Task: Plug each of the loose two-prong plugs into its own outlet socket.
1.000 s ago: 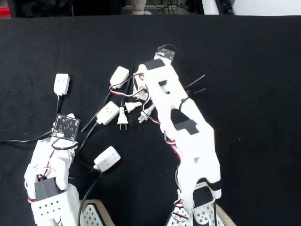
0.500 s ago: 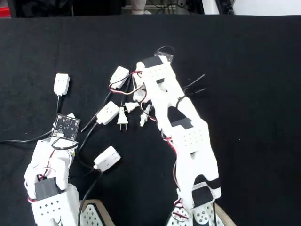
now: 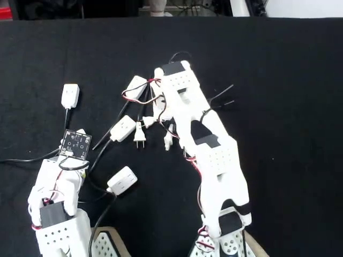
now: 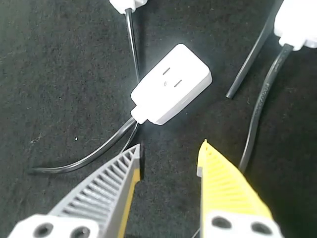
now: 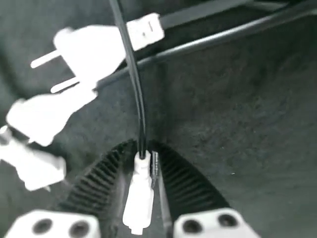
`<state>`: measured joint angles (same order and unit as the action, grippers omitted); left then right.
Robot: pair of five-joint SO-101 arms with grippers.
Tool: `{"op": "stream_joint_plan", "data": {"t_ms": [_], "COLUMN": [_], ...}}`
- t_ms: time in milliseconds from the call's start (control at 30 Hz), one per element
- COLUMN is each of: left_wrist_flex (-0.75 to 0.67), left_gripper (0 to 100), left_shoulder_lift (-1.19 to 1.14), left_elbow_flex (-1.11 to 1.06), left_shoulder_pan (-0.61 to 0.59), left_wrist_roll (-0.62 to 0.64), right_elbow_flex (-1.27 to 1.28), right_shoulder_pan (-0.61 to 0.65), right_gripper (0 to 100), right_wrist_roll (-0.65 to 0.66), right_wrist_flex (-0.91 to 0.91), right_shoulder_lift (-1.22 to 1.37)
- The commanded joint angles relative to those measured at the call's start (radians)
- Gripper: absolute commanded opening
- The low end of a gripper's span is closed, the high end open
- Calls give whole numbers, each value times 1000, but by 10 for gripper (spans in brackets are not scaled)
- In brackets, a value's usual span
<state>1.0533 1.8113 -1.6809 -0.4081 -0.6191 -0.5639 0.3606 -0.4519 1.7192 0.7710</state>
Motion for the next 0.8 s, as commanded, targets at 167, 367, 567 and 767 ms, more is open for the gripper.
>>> {"op": "stream_joint_plan", "data": {"t_ms": [167,367,567,767], "left_wrist_flex": [-6,15,52,213], "left_gripper": [188,188,188,192], "left_shoulder_lift": [11,11,5,-32], "left_elbow_flex": [-18,54,243,394], "left_shoulder_pan": [-5,47,88,226], "left_wrist_roll": [6,14,14,12], "right_elbow_flex": [-28,197,509,716], "right_shoulder_pan": [-89,-196,-299,-446], "right_gripper": [11,11,11,11], "right_wrist_roll": [270,387,486,569], "right_wrist_flex": [44,44,28,-58], "right_shoulder_lift": [-142,-360,-679,-794]}}
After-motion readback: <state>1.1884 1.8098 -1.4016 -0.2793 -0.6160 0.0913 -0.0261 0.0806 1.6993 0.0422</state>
